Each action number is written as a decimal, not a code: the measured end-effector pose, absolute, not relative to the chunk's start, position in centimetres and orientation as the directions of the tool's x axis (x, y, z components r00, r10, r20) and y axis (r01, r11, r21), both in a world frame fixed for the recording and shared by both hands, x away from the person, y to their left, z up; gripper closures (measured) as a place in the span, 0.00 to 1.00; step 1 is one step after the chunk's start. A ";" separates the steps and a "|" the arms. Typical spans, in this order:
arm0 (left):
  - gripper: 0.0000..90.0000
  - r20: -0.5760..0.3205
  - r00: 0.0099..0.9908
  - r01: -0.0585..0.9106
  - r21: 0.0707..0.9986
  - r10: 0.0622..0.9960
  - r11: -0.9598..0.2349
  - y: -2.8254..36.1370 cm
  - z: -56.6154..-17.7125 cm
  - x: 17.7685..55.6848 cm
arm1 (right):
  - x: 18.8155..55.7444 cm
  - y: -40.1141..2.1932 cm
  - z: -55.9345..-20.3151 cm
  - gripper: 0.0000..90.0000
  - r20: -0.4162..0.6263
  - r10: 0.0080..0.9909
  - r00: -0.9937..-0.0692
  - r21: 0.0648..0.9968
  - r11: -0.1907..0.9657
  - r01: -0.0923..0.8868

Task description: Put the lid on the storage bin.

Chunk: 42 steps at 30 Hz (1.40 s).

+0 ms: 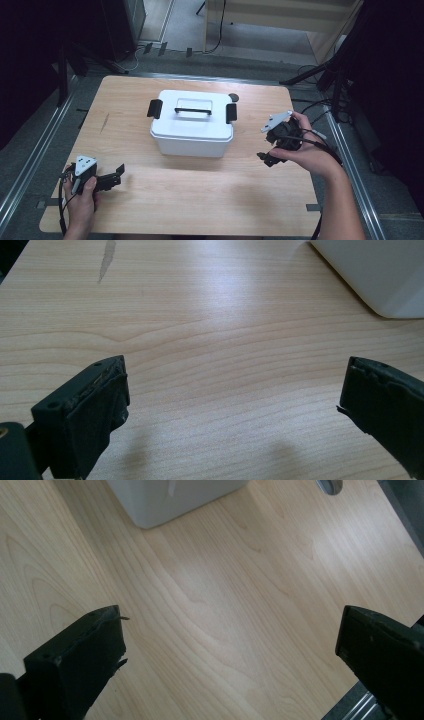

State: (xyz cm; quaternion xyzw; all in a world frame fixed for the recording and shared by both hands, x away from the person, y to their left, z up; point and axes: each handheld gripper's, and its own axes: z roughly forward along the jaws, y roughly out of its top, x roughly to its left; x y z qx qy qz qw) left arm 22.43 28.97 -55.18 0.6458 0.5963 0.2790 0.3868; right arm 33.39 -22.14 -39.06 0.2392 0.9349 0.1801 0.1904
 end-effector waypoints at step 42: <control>0.00 -0.071 0.134 0.551 0.834 0.988 -0.015 28.6 -55.2 22.3 | 26.0 -32.0 -49.8 0.00 -0.171 0.747 -0.643 0.633 0.583 0.509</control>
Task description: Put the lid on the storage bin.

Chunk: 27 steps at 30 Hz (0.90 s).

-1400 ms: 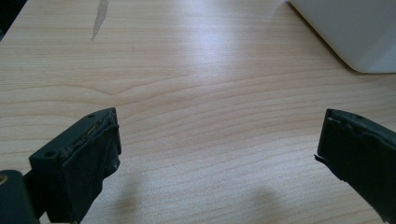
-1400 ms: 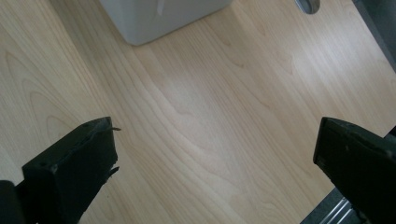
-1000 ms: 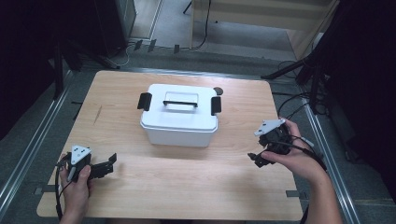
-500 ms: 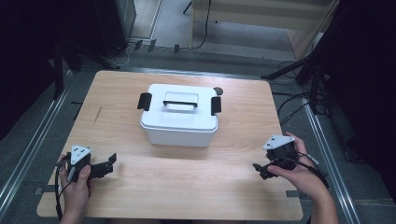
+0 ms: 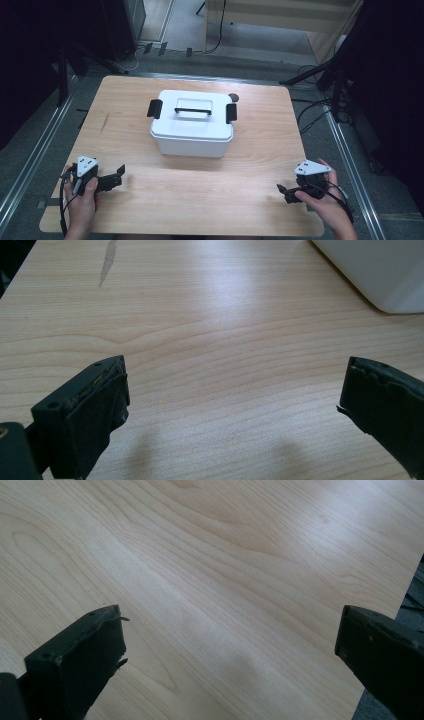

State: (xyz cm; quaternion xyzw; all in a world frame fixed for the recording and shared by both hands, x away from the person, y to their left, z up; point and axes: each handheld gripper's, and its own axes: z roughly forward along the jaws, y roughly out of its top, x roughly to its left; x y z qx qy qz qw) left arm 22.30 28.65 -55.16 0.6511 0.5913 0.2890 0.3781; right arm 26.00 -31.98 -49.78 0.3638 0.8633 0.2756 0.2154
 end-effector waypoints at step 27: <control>0.00 -0.015 0.134 0.552 0.832 0.991 -0.062 28.1 -55.2 22.3 | 23.9 -33.3 -54.9 0.00 -0.069 0.824 -0.562 0.755 0.412 0.511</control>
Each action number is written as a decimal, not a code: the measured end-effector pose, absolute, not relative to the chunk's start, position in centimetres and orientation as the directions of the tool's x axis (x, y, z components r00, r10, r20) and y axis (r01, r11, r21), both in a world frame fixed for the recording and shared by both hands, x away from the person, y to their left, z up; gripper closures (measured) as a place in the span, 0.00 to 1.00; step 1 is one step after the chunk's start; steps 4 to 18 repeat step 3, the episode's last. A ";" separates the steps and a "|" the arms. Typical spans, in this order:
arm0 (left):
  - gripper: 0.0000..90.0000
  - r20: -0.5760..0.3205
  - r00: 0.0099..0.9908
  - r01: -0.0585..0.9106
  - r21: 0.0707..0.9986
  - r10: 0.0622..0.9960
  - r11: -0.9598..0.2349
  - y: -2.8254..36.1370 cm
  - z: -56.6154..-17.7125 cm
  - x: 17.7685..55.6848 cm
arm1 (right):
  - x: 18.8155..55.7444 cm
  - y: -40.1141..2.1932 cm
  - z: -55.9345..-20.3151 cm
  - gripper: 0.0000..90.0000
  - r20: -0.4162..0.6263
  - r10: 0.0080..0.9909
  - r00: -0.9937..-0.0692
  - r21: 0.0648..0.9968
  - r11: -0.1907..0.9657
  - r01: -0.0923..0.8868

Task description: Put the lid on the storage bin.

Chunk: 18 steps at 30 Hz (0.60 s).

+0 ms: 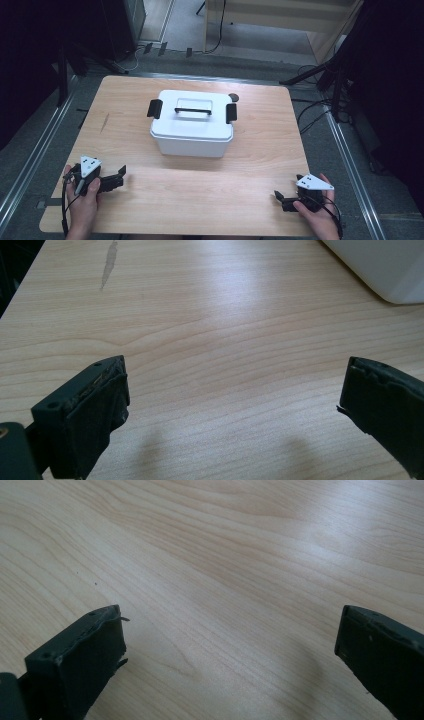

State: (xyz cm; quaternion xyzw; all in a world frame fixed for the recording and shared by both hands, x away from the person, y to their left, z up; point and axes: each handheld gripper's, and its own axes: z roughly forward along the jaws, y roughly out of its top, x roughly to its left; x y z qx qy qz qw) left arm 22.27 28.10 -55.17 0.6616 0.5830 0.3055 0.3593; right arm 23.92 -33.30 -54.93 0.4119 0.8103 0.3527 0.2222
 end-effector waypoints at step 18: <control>0.00 -0.010 0.128 0.555 0.830 0.992 -0.063 28.0 -55.2 22.3 | 23.8 -33.5 -54.9 0.00 -0.062 0.824 -0.563 0.765 0.402 0.504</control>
